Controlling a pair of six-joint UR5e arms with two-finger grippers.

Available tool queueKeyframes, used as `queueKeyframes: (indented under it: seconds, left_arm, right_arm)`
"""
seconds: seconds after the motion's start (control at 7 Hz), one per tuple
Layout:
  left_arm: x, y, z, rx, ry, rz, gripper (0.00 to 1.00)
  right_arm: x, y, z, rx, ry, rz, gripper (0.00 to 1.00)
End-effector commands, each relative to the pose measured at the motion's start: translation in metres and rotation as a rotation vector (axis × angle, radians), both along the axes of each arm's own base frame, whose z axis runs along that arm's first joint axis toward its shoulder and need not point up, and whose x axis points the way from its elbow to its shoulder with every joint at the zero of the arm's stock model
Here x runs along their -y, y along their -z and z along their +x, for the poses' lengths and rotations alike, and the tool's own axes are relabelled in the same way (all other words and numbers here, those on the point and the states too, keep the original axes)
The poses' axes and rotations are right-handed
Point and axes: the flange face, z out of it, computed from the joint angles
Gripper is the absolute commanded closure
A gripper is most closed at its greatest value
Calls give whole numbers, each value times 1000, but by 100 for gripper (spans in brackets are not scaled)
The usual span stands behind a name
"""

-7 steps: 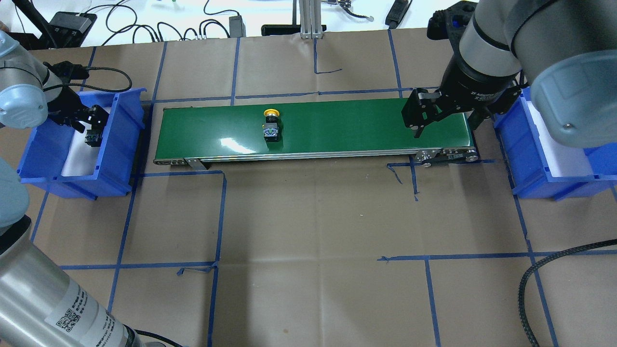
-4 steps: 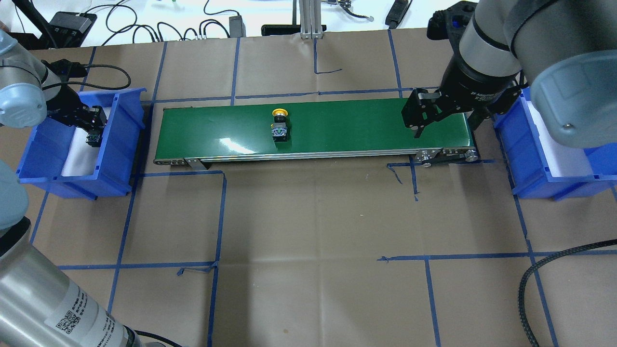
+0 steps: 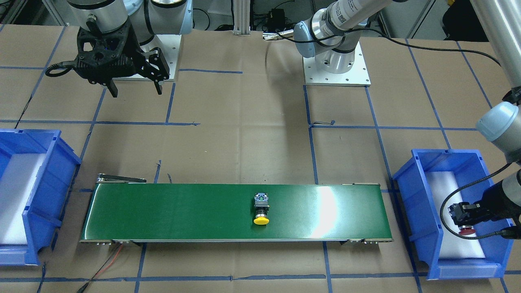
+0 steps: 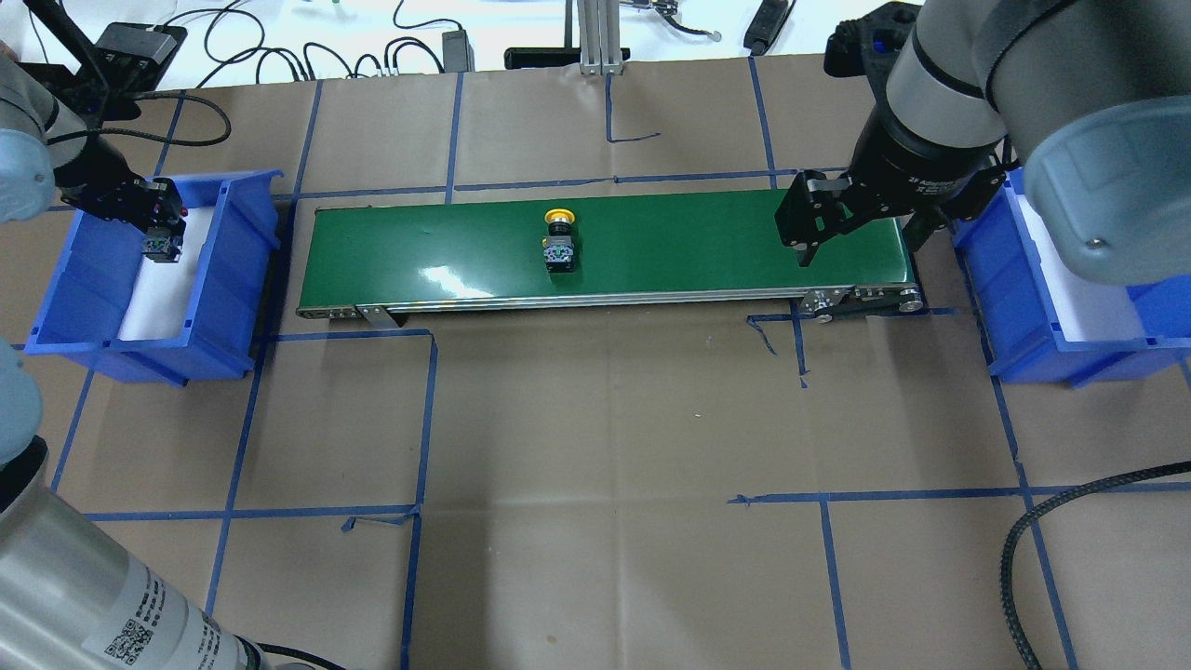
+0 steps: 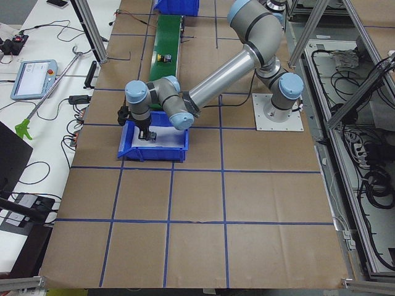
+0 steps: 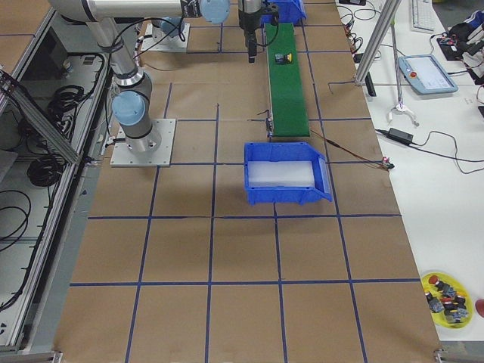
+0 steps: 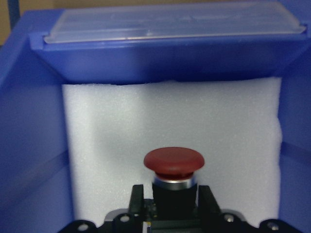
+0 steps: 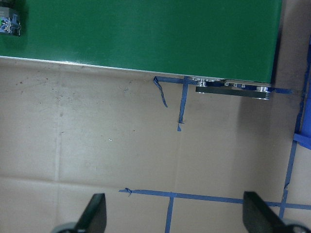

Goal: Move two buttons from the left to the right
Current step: 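Lift the red button and carry it onto the conveyor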

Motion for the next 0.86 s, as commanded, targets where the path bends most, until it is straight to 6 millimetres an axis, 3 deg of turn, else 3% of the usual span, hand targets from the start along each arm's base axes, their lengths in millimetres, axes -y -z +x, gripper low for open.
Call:
queueKeyframes:
  seconds: [0.0,0.43,0.57,0.71]
  left_arm:
    - [-14,-52,-6,11,-2,-14,99]
    - [-31,-86,-25,6,-20,-4,99]
    - [-37,-94,-41,0,-33,4,99]
    - [-40,-108,-82,-4,-28,17,99]
  right_arm:
    - [0,0,0,1,0,0,0]
    - [0,0,0,1,0,0,0]
    - [0,0,0,1,0,0,0]
    - [0,0,0,1,0,0,0]
